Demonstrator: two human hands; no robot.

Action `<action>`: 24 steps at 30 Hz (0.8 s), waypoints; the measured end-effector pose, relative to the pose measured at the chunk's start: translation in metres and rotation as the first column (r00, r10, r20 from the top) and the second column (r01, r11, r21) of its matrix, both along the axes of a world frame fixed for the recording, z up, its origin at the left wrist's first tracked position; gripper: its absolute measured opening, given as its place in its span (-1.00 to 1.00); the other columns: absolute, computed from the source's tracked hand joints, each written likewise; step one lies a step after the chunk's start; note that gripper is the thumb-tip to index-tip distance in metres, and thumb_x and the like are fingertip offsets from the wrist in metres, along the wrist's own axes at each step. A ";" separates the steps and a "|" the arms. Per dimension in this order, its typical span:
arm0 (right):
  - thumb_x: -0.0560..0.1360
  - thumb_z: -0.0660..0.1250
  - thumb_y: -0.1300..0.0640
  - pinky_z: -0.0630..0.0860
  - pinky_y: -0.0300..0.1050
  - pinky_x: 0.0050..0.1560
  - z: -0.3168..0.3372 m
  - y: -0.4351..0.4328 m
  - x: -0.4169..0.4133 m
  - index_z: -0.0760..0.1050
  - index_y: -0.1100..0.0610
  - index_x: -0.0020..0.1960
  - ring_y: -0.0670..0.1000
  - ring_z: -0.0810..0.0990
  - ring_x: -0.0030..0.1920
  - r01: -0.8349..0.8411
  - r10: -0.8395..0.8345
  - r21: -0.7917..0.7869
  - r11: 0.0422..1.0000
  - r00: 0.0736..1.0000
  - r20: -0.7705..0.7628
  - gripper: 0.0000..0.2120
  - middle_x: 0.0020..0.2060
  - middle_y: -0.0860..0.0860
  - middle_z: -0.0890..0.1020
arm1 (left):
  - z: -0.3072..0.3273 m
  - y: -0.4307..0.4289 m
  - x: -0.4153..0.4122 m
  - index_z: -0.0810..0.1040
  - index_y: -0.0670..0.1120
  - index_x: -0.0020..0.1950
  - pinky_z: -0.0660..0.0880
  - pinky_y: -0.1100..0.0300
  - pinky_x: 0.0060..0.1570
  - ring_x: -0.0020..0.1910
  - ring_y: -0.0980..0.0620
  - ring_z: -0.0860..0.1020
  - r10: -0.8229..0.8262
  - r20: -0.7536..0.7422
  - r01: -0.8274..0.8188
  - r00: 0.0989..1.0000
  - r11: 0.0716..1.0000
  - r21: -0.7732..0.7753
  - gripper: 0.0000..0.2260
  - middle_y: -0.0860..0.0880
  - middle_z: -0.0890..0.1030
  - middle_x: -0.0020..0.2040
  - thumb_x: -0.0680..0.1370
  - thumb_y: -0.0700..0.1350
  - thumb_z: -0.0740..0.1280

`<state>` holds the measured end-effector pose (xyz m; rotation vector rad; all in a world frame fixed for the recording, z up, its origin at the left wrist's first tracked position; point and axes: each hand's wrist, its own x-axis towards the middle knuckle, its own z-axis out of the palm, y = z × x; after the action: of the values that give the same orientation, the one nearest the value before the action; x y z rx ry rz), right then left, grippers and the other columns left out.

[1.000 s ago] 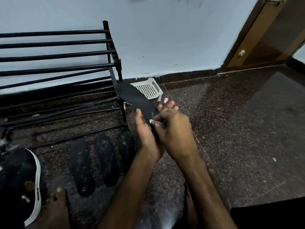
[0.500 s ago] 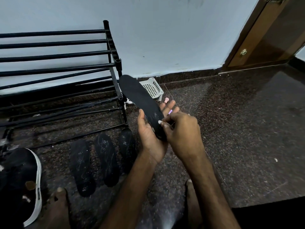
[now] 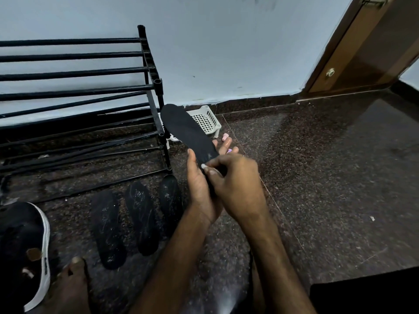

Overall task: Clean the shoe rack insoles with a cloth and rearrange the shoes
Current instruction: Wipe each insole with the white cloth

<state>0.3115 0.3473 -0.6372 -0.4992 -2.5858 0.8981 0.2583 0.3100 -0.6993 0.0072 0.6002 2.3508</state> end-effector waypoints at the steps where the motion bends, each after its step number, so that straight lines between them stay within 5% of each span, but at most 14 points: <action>1: 0.48 0.45 0.17 0.57 -0.13 0.07 0.000 0.001 -0.005 0.69 0.13 -0.03 -0.05 0.62 -0.09 -0.008 0.009 0.011 1.000 1.000 -0.029 -0.91 -0.10 -0.02 0.68 | 0.000 -0.001 0.000 0.36 -0.18 0.49 0.09 -0.06 0.55 0.47 -0.11 0.36 -0.017 -0.013 0.017 1.000 1.000 0.003 -0.25 -0.19 0.41 0.46 0.56 0.37 0.03; 5: 0.48 0.45 0.17 0.55 0.07 0.15 -0.002 0.017 -0.009 0.68 0.14 -0.02 -0.02 0.62 -0.09 0.102 -0.099 0.043 0.994 0.992 -0.076 -0.90 -0.08 -0.01 0.68 | 0.000 0.000 0.003 0.42 -0.20 0.44 0.19 -0.07 0.51 0.43 -0.13 0.41 0.040 0.004 -0.040 0.999 0.999 0.004 -0.40 -0.23 0.46 0.42 0.64 0.23 0.05; 10: 0.49 0.44 0.16 0.55 -0.13 0.12 -0.009 0.008 0.004 0.68 0.13 -0.01 -0.05 0.63 -0.09 0.071 -0.071 0.031 0.997 0.997 -0.003 -0.90 -0.08 -0.01 0.70 | -0.002 0.000 0.007 0.42 -0.18 0.45 0.17 -0.08 0.52 0.44 -0.12 0.40 -0.011 0.030 0.013 0.999 0.998 -0.068 -0.29 -0.17 0.49 0.40 0.60 0.35 -0.01; 12: 0.49 0.43 0.14 0.53 -0.07 0.15 -0.009 0.006 -0.001 0.68 0.11 -0.01 -0.03 0.62 -0.06 0.039 -0.038 0.050 0.998 0.999 -0.014 -0.90 -0.07 -0.01 0.69 | -0.001 -0.001 0.007 0.42 -0.17 0.45 0.18 -0.05 0.51 0.42 -0.09 0.42 -0.021 0.039 0.024 0.999 0.997 -0.073 -0.28 -0.16 0.51 0.38 0.59 0.35 -0.02; 18: 0.51 0.41 0.16 0.40 0.15 0.34 -0.012 0.022 0.000 0.65 0.13 0.01 -0.12 0.44 -0.18 0.255 -0.249 0.124 0.959 0.966 -0.065 -0.90 -0.08 0.00 0.66 | 0.000 0.001 0.006 0.46 -0.22 0.39 0.54 0.14 0.17 0.18 -0.03 0.61 0.061 -0.016 -0.063 0.998 0.985 -0.163 -0.44 -0.16 0.62 0.22 0.66 0.18 0.02; 24: 0.51 0.40 0.18 0.52 0.03 0.19 -0.013 0.008 -0.004 0.66 0.14 0.01 -0.07 0.56 -0.10 0.083 -0.077 0.053 0.995 0.992 -0.103 -0.89 -0.07 0.00 0.67 | -0.001 -0.003 0.012 0.56 -0.19 0.29 0.29 -0.02 0.45 0.32 -0.10 0.52 -0.057 0.042 0.063 0.997 0.989 -0.136 -0.40 -0.19 0.58 0.28 0.64 0.26 0.01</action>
<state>0.3080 0.3557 -0.6504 -0.5238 -2.4742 0.8000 0.2704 0.3069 -0.7002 -0.0806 0.7320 2.2422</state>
